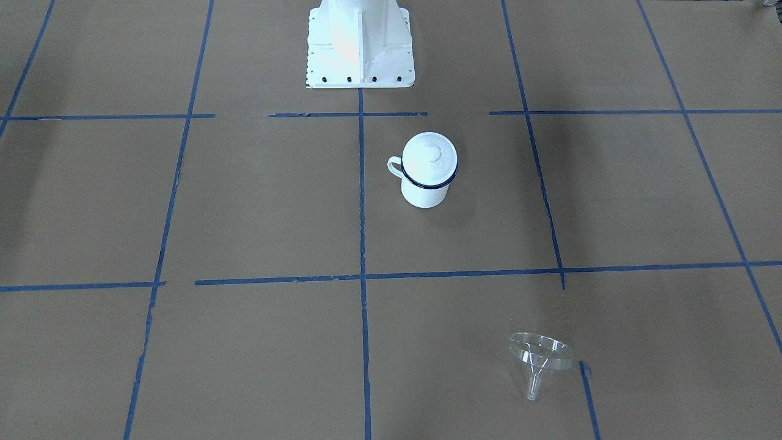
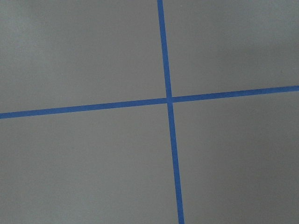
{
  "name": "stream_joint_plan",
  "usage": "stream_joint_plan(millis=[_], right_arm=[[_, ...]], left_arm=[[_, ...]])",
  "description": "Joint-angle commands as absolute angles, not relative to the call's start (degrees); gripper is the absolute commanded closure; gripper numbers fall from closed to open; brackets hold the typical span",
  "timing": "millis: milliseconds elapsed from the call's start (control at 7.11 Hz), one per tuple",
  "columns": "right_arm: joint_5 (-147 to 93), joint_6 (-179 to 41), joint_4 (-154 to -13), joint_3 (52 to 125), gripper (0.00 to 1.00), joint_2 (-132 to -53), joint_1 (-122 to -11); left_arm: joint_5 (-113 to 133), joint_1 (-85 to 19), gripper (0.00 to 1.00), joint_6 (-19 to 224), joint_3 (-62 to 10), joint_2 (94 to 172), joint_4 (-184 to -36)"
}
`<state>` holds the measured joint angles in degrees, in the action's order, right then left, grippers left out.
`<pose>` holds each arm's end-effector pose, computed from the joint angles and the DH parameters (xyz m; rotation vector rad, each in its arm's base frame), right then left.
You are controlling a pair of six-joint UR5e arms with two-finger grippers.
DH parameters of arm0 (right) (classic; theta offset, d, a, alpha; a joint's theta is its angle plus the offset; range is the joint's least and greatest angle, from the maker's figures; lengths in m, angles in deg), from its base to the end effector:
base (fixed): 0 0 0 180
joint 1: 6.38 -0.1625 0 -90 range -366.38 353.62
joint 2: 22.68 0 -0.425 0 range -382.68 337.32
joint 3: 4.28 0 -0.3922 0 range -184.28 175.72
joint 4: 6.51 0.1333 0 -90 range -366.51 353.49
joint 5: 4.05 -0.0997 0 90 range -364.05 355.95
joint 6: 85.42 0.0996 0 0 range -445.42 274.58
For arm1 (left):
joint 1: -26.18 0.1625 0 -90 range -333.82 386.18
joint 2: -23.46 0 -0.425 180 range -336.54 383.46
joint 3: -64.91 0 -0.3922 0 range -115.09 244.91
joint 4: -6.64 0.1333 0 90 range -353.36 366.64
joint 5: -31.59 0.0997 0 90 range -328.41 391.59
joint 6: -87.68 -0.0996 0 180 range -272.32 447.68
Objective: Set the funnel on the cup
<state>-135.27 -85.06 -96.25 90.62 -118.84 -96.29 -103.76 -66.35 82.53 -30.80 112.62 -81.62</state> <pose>0.0670 -0.4450 0.6703 -0.0195 -0.7193 0.0108 -0.0839 -0.4847 0.6186 0.1046 0.7862 0.0649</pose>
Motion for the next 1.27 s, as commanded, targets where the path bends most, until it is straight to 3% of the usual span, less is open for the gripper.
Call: stream_joint_plan(millis=[0,281,563,844,1126], right_arm=[[-135.27,-85.07,-96.25,90.64,0.00,-118.84,-96.29],[-135.27,-85.07,-96.25,90.64,0.00,-118.84,-96.29],[-135.27,-85.07,-96.25,90.64,0.00,-118.84,-96.29],[-135.27,-85.07,-96.25,90.55,0.00,-118.84,-96.29],[-135.27,-85.07,-96.25,90.64,0.00,-118.84,-96.29]], left_arm=[[-102.98,-66.11,0.00,82.50,-31.15,112.84,-81.60],[-102.97,-65.93,0.00,82.50,-32.02,113.28,-81.69],[-103.06,-65.76,0.00,83.03,-33.96,120.54,-82.13],[-103.67,-65.58,0.00,83.20,-32.04,126.89,-95.22],[-102.98,-56.77,0.00,109.16,-33.52,127.70,-104.67]])
